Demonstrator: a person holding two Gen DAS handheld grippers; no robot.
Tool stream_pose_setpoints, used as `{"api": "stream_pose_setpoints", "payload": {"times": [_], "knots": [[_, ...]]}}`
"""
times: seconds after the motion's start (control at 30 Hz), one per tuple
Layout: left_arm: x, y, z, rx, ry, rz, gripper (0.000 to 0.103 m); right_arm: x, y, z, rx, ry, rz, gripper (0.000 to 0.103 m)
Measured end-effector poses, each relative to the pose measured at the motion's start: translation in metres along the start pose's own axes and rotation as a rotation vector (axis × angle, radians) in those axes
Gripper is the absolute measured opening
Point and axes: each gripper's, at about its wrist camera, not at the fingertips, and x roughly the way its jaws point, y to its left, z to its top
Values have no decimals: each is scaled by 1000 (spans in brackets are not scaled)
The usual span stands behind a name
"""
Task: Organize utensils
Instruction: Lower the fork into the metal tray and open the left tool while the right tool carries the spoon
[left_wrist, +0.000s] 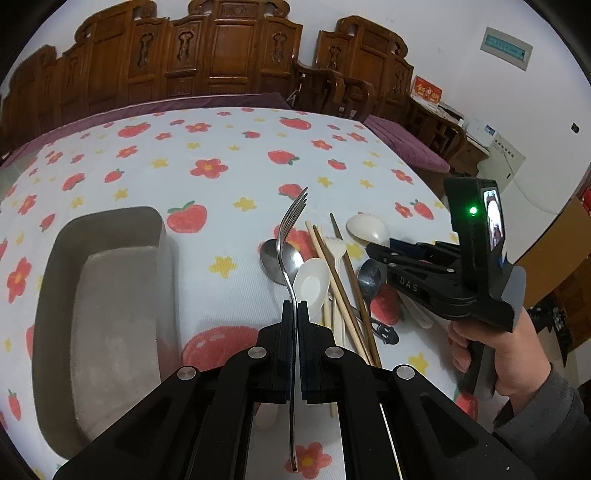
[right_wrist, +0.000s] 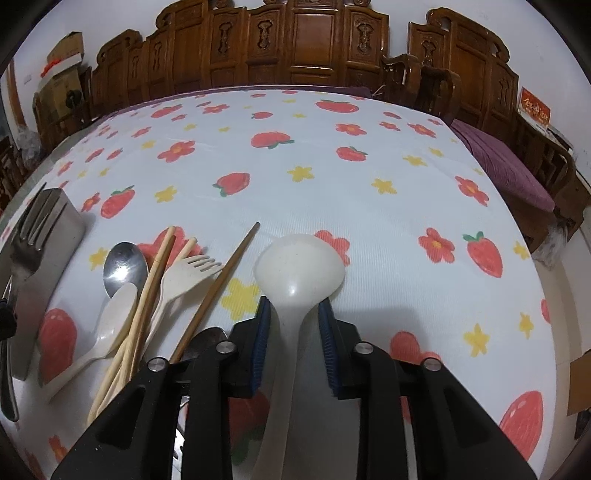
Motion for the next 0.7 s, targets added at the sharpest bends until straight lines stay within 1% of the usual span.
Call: {"api": "stream_pose_setpoints", "payload": {"times": [0.03,0.13,0.23,0.4,0.57,0.7], "knots": [[-2,0,0,0,-3,0,2,0,0,0,-3,5,-4,12],[-8,2,1,-1,-10,-1,2,-2,2,1,0,23,1,7],[-17,3,2,3,-22,5,2,-9,6,0,-9,14,-1,4],[-36,10,3,-1,-49,17,2,-27,10,1,-19,-20,-1,4],[-52,18,5,-8,-71,25,2,-39,2,0,11,-43,-6,4],[-63,27,6,-17,-87,32,2,-58,-1,1,19,-85,-3,4]]}}
